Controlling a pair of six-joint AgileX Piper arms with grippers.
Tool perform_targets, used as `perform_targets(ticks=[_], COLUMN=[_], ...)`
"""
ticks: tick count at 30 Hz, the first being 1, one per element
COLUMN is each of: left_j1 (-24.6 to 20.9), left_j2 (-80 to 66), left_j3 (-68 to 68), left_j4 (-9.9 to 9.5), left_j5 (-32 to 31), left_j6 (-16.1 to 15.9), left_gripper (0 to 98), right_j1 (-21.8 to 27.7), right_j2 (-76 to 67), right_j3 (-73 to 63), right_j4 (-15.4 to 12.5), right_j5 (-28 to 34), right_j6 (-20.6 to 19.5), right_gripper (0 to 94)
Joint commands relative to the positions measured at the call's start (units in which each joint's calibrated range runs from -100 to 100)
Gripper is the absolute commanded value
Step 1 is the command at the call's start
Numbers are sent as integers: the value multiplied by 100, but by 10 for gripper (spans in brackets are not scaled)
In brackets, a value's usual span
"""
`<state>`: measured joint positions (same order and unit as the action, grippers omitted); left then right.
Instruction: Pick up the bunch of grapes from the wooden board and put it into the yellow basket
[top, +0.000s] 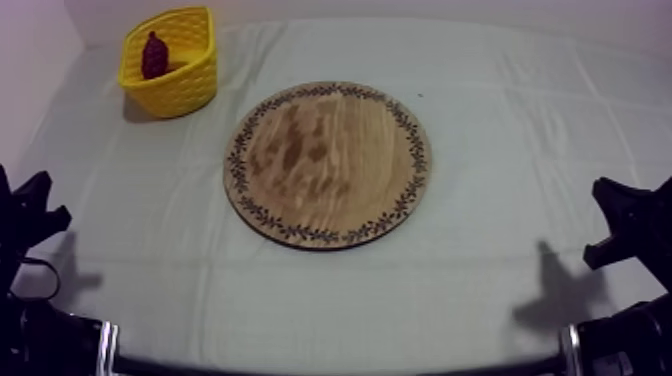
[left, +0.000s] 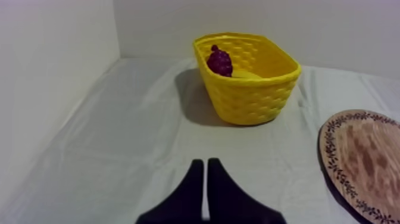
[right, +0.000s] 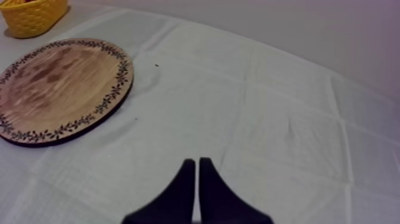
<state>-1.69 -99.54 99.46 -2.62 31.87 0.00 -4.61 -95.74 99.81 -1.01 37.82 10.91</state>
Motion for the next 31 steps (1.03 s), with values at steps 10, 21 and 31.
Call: perform_targets(ticks=[10, 21, 31], left_j1=[11, 7, -12], left_j2=[-20, -20, -20], left_j3=[42, 43, 43], left_j4=[46, 29, 25], left_j5=[-122, -187, -188], left_j6=[69, 54, -25], left_gripper=[0, 0, 0], right_j1=[2, 2, 2], right_j2=[-1, -1, -1], right_j3=[-3, -3, -3], right_j4=[1, 1, 1], right_j5=[0, 0, 0], right_j6=[4, 0, 3], right_gripper=[4, 4, 4])
